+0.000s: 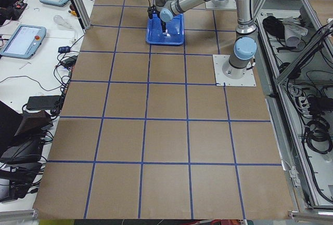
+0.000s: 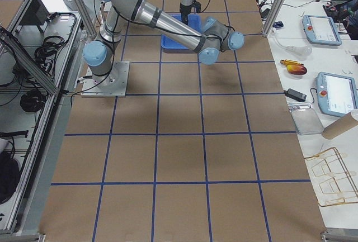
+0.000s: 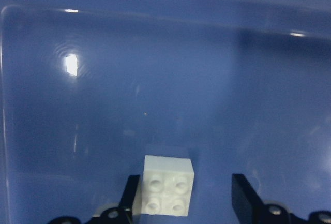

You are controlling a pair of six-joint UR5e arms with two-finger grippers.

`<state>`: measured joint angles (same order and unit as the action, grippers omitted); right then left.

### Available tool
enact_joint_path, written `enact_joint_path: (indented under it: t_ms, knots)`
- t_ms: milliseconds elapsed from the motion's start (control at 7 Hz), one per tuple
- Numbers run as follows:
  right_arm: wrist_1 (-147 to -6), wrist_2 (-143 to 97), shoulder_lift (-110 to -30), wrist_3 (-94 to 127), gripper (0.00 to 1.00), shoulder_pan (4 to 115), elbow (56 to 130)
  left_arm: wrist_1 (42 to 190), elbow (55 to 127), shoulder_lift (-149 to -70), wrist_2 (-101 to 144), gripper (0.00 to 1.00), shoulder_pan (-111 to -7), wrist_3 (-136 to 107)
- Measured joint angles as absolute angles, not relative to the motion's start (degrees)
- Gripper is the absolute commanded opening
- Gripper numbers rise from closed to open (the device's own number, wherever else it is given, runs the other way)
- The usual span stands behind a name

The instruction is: Assemble white blocks and place on blue tray

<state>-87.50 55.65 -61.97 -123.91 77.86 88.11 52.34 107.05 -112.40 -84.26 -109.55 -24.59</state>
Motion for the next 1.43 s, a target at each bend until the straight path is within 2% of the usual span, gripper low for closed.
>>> enact_joint_path:
  t_ms: [143, 571, 857, 1286, 1429]
  knots:
    - [-91.21, 54.47, -64.9, -121.86, 0.0, 79.6, 92.82, 53.02, 106.9, -111.24, -84.11, 0.91, -107.56, -22.61]
    - [-112.13, 52.12, -71.23, -107.6, 0.0, 84.64, 108.46, 54.76, 110.12, -109.05, -80.97, 0.37, -102.17, -13.8]
    - [-128.46, 52.01, -71.39, -96.73, 0.0, 89.19, 115.7, 54.86, 110.86, -108.91, -80.32, 0.1, -101.25, -12.19]
    - [-136.66, 51.83, -71.93, -92.44, 0.0, 92.0, 122.51, 54.89, 111.03, -109.12, -80.16, 0.01, -101.54, -12.19]
    - [-139.31, 51.86, -71.95, -90.25, 0.0, 92.6, 123.99, 54.73, 111.03, -109.63, -80.14, 0.01, -101.55, -12.28]
